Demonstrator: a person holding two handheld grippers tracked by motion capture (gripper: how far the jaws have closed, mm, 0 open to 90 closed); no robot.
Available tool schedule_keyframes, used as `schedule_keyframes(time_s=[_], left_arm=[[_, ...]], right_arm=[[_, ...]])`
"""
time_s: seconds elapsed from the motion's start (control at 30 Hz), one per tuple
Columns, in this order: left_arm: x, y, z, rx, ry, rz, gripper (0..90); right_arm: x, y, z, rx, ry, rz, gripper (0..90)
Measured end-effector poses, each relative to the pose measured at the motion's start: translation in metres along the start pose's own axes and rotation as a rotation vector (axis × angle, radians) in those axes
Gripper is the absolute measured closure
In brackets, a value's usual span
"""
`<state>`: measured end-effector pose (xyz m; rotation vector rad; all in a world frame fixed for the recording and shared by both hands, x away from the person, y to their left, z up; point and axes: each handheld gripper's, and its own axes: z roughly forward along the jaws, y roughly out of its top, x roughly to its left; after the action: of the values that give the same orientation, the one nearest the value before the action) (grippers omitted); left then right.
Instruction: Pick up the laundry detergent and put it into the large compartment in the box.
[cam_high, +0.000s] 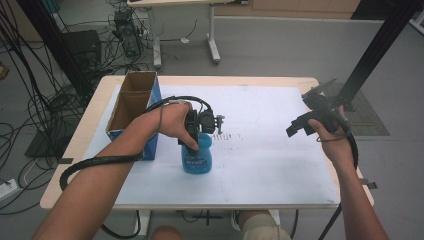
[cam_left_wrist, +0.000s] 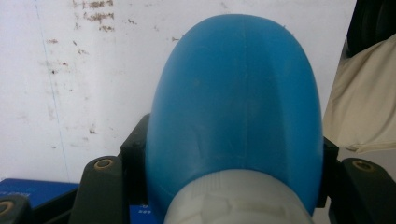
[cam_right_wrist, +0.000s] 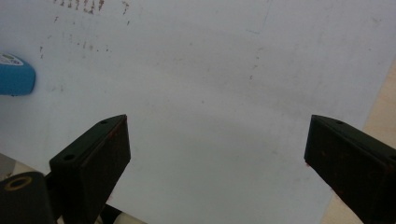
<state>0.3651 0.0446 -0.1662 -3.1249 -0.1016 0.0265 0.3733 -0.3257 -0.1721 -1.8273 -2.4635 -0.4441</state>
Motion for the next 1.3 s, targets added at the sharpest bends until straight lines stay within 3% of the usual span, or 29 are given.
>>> schedule_keyframes(time_s=[1.3], left_arm=[[0.0007,0.0023,0.0,0.01,-0.003,-0.005,38.2]], right_arm=[[0.0034,0.0016,-0.0009,0.007,-0.006,-0.006,6.7]])
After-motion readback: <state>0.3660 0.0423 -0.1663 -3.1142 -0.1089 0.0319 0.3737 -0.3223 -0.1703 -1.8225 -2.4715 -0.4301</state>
